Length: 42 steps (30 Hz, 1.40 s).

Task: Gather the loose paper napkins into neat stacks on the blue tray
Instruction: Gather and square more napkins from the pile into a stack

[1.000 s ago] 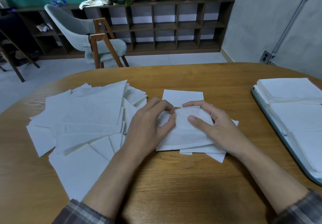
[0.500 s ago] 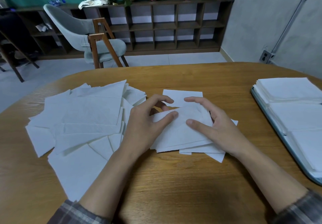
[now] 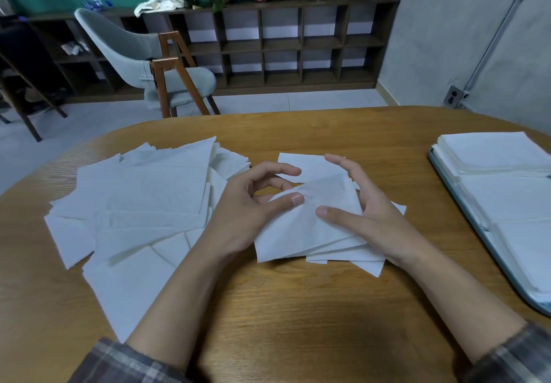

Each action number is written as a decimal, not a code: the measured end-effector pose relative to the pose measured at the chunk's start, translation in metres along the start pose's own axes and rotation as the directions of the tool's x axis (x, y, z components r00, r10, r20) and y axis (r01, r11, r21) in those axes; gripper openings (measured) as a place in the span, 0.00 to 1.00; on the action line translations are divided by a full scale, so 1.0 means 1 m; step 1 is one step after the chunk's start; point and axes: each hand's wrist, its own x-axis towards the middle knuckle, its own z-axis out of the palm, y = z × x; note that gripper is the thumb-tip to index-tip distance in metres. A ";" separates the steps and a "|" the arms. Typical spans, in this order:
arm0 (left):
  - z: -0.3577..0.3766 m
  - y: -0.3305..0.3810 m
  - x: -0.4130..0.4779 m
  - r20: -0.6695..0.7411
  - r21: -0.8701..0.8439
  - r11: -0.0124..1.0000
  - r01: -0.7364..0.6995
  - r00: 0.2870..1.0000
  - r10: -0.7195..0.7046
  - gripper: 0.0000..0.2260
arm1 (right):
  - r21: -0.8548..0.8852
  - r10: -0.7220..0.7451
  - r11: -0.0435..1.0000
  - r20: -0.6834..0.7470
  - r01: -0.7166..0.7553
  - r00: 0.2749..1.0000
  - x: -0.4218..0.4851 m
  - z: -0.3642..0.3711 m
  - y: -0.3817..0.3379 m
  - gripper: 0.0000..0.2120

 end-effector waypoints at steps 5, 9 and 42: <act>0.005 -0.005 0.000 -0.027 0.137 0.990 -0.014 0.999 0.018 0.13 | -0.019 -0.011 1.000 0.032 0.011 0.999 0.000 0.000 0.001 0.37; 0.007 -0.005 0.000 -0.024 0.136 0.990 -0.035 0.999 0.039 0.13 | -0.045 -0.022 0.999 0.033 0.024 0.999 0.000 0.001 0.003 0.37; 0.027 -0.025 -0.007 0.052 0.590 0.736 -0.333 0.925 0.377 0.25 | -0.085 -0.076 0.995 -0.265 0.055 0.961 0.008 -0.022 0.005 0.15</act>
